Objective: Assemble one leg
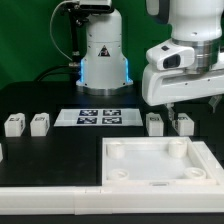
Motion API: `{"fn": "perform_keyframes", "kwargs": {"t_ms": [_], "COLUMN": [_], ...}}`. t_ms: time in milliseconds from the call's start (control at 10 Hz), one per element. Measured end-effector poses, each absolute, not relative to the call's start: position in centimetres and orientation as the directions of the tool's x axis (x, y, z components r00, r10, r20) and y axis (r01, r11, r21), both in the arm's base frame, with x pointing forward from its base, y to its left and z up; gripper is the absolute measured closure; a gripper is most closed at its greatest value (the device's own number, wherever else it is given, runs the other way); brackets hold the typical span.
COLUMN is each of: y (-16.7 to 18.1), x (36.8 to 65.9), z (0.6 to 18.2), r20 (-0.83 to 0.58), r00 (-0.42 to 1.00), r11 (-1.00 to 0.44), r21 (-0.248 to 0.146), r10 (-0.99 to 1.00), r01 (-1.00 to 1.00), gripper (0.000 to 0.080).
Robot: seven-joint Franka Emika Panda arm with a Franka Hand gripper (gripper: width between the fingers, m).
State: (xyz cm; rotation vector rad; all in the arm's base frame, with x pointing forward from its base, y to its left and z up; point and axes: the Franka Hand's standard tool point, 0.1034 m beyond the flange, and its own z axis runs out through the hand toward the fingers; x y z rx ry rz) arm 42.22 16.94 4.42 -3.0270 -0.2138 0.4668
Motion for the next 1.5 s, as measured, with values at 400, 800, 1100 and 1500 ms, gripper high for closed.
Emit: {"fn": "perform_keyframes", "kwargs": {"t_ms": [400,800,1100,1500], "y": [18.1,17.2,17.2,16.9], "x": [40.6,40.2,39.7,38.8], "z": [3.8,1.6,1.0,0.4], "r20": [-0.598,-0.687,-0.682,-0.677], "r00": [0.785,0.706,0.711,0.717], "r11": [-0.987,-0.985,-0.985,-0.986], "r21": [-0.089,-0.11,-0.108,-0.105], "r10": [0.162,0.172,0.171,0.168], "r01": [0.136,0.133,0.133,0.131], "gripper": [0.0151,0.0151,0.0151,0.0275]}}
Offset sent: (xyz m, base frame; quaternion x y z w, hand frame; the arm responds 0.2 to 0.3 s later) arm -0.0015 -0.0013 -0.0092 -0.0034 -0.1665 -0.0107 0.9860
